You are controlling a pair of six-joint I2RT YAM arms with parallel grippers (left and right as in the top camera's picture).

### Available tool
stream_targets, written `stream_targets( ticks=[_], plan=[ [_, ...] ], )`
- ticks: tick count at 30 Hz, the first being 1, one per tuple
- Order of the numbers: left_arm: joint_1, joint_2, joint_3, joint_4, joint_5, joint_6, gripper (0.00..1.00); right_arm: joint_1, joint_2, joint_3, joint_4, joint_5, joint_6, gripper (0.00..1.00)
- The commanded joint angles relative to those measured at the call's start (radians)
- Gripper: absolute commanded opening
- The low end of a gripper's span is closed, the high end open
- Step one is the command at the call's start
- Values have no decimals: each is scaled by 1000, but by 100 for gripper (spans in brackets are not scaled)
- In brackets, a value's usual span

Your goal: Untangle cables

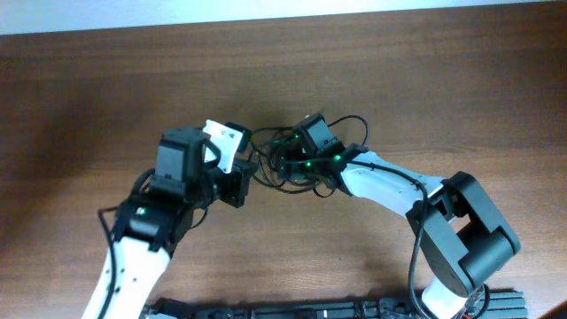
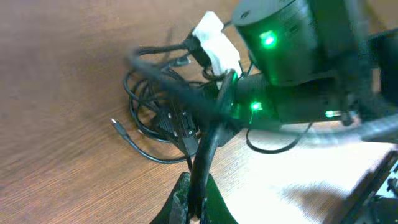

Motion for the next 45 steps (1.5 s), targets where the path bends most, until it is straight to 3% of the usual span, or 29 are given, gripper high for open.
stream_targets(
  ticks=[1, 8, 16, 20, 24, 28, 34, 38, 45],
  plan=[
    [53, -189, 7, -2, 18, -27, 0, -9, 36, -26, -11, 60, 8, 94],
    [204, -460, 7, -60, -122, -61, 0, -9, 36, -27, -11, 61, 8, 94],
    [256, -476, 108, -84, -128, -89, 0, -62, 36, -53, -6, 59, 105, 97],
    [256, -476, 112, -126, -205, -89, 0, -94, 36, -54, -36, 40, 140, 98],
    [255, -476, 112, -143, -209, -89, 0, -194, 35, -54, -90, -27, 181, 98],
    [255, -476, 111, -143, -209, -89, 0, -384, 35, -54, -197, -92, 180, 98],
    [256, -476, 111, -150, -209, -89, 0, -646, 34, -54, -426, -95, -51, 93],
    [255, -476, 111, -143, -278, -89, 0, -769, 10, -53, -465, -322, -279, 81],
    [255, -473, 110, -127, -306, -90, 0, -791, -263, -52, -496, -368, -327, 82]
  ],
)
